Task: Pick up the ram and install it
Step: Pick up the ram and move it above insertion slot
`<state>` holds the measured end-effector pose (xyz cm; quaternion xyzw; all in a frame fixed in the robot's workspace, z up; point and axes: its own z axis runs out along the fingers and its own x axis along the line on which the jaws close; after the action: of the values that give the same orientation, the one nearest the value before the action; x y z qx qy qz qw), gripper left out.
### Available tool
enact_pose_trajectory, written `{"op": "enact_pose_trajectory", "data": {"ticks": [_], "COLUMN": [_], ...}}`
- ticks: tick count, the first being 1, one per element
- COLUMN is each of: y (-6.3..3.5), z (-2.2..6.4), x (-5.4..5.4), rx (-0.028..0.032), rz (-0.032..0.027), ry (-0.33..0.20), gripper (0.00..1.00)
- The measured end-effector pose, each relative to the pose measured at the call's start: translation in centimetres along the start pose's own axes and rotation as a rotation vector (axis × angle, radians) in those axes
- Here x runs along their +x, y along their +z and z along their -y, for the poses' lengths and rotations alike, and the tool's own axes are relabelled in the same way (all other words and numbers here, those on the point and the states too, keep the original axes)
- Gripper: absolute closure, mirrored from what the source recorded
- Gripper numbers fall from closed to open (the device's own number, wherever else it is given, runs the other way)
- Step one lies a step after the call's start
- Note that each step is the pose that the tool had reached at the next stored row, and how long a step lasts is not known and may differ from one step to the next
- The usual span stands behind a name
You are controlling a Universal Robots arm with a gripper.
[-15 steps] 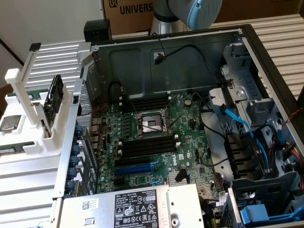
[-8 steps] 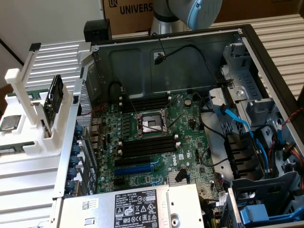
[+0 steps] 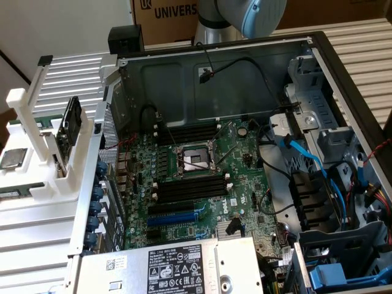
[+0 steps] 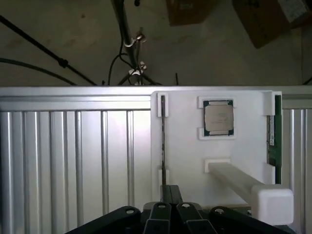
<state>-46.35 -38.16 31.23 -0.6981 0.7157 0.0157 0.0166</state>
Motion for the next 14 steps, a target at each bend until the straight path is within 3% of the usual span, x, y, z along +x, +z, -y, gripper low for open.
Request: {"op": "enact_pose_trajectory", "data": {"ticks": [4, 5, 14], "y": [0.06, 0.51, 2.14], "z": [0.01, 0.01, 0.0], "x": [0.0, 0.0, 0.1], "rx": [-0.0002, 0.0083, 0.016], "rz": [0.0005, 0.002, 0.01], "ry": [-0.003, -0.004, -0.005], "gripper": [0.9, 0.9, 0.9]}}
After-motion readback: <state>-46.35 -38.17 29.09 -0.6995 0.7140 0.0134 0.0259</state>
